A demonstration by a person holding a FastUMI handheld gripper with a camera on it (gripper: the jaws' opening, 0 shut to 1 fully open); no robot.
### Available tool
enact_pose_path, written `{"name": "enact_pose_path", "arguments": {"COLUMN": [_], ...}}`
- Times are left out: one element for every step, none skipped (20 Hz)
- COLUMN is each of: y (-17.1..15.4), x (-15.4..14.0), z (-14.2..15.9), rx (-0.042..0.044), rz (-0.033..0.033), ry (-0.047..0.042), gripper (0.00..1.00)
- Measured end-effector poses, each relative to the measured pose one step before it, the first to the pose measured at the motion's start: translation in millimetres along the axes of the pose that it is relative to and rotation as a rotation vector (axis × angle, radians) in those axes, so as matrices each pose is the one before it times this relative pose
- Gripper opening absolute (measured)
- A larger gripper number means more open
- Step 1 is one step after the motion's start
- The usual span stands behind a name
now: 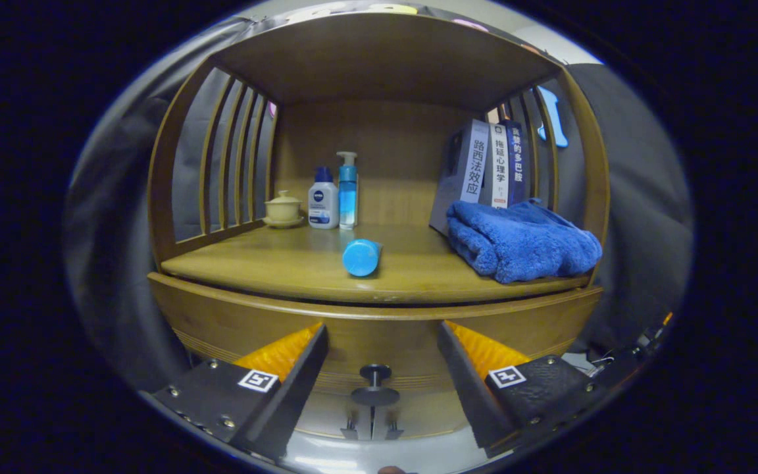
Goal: Pull open the drawer, take out the items inside it, and place them on the countertop above the cabinet.
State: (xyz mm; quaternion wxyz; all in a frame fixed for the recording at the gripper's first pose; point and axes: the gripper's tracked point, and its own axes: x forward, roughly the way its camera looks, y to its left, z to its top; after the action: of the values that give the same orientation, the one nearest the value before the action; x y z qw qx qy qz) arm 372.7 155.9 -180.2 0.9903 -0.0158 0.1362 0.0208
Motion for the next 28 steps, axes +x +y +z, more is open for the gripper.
{"name": "enact_pose_path", "arguments": {"y": [0.33, -0.07, 0.47, -0.34, -0.37, 0.34, -0.17, -0.03, 0.33, -0.39, 0.01, 0.08, -0.28, 0.27, -0.21, -0.35, -0.09, 0.54, -0.01, -0.04, 0.33, 2.37, 3.30, 3.21, 3.12, 1.80, 0.63, 0.25], "x": [3.68, 3.02, -0.36, 1.52, -0.21, -0.77, -0.07, -0.07, 0.15, 0.01, 0.38, 0.33, -0.23, 0.17, -0.05, -0.01, -0.11, 0.05, -0.08, 2.35, -1.91, -2.72, -3.75, -4.26, -5.45, -4.66, -6.39, -5.87], "z": [1.15, -0.01, 0.28, 0.75, 0.01, -0.09, -0.51, 0.30, 0.15, -0.23, 0.21, 0.05, 0.15, -0.61, -0.13, -0.36, 0.33, 0.04, -0.31, -0.06, -0.81, -1.84, 1.03, 2.38, 3.01, 4.47, 5.22, 6.40], "rx": [-0.00034, -0.00064, 0.00362, -0.00584, -0.00341, 0.00386, -0.00196, -0.00166, -0.00067, -0.00017, 0.00037, -0.00040, -0.00263, -0.00072, 0.00098, 0.00025, 0.00006, 0.00104, 0.00120, -0.00499, -0.00423, 0.00259, 0.00686, 0.00704, 0.00393, 0.00150, -0.00005, -0.00055], "rz": [-0.00009, 0.00093, 0.00062, 0.00141, -0.00063, -0.00077, 0.00030, 0.00060, 0.00012, -0.00012, -0.00037, -0.00010, 0.00058, 0.00052, 0.00023, 0.00050, 0.00115, 0.00194, 0.00015, -0.00050, -0.00079, 0.00362, 0.00704, 0.01013, 0.01149, 0.01055, 0.01047, 0.01274], "ry": [0.00071, 0.00488, -0.00676, -0.00730, -0.00375, -0.00265, 0.00113, -0.00295, -0.00196, -0.00337, -0.00398, -0.00642, -0.00686, -0.00719, -0.00500, -0.00582, -0.00861, -0.00937, -0.00905, -0.00659, 0.00111, 0.00376, 0.00046, -0.00186, -0.00370, -0.00515, -0.00365, -0.00638], "gripper": [1.00, 1.00, 1.00, 1.00, 1.00, 1.00, 1.00, 1.00, 1.00, 1.00, 1.00, 1.00, 1.00, 1.00, 1.00, 1.00, 1.00, 1.00, 1.00, 1.00, 1.00, 1.00, 1.00, 1.00, 1.00, 1.00, 1.00, 1.00]}}
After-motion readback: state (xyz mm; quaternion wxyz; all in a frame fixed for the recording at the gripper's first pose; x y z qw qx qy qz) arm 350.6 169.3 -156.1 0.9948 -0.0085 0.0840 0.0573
